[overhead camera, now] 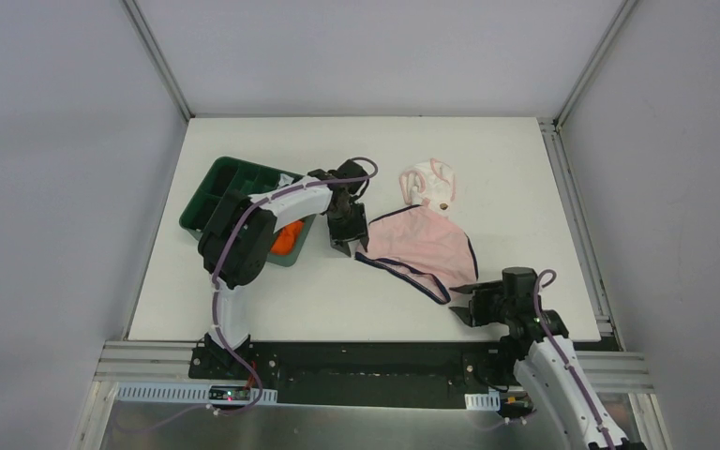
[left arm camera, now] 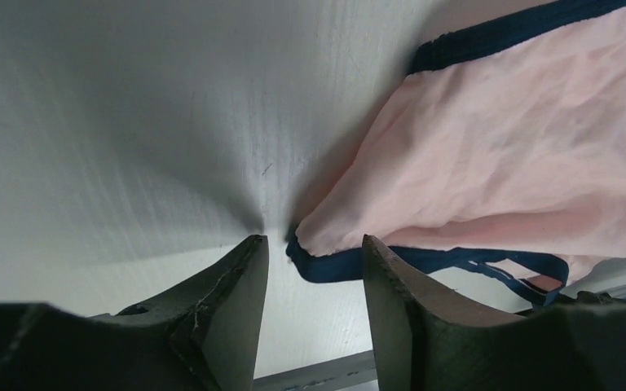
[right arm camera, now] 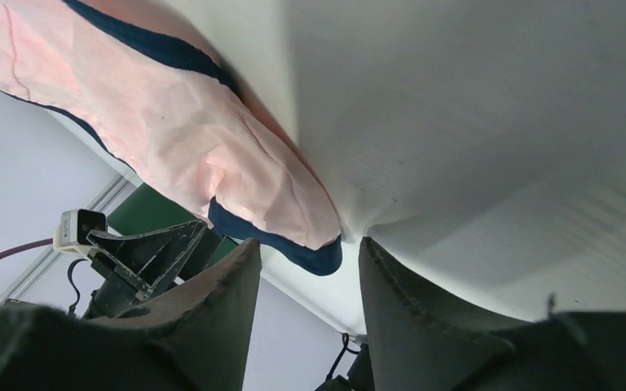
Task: Roll the underwear
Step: Flatten out the underwear at the center of the board.
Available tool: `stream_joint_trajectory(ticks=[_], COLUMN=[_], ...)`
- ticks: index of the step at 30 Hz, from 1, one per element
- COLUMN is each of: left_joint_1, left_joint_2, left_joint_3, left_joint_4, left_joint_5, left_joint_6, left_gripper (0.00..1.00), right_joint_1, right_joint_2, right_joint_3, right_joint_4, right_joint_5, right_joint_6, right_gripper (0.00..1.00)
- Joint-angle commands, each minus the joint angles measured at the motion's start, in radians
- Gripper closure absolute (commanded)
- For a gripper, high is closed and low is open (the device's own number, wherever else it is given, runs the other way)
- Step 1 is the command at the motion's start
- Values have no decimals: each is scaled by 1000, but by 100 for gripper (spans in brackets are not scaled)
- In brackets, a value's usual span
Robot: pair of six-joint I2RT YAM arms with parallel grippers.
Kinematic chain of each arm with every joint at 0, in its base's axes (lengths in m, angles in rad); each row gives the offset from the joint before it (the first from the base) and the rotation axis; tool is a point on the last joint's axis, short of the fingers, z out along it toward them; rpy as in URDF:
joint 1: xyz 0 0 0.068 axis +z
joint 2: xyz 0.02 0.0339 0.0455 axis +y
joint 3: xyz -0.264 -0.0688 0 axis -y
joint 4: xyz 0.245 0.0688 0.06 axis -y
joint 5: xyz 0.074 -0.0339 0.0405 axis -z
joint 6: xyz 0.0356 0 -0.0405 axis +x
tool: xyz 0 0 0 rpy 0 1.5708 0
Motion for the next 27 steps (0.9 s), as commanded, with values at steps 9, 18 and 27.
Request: stream_joint_trajectory(ticks=[9,18,27], left_joint_1=[-5,65,164], left_joint_2=[33,-12,-104], left_joint_3=[-1,184,613], left_joint_4=[34,-11,-95], left_joint_5=[72,127,156], left_joint_6=[-20,15,11], left_gripper=[94,100,100], right_joint_1=[85,-45,-196], right_joint_2=[145,445,775], right_joint_3=[13,389,1192], right_joint_4=[156,116,-147], right_joint_5=[67,85,-13], right_joint_6=[1,-314,-623], right_gripper=[100,100,100])
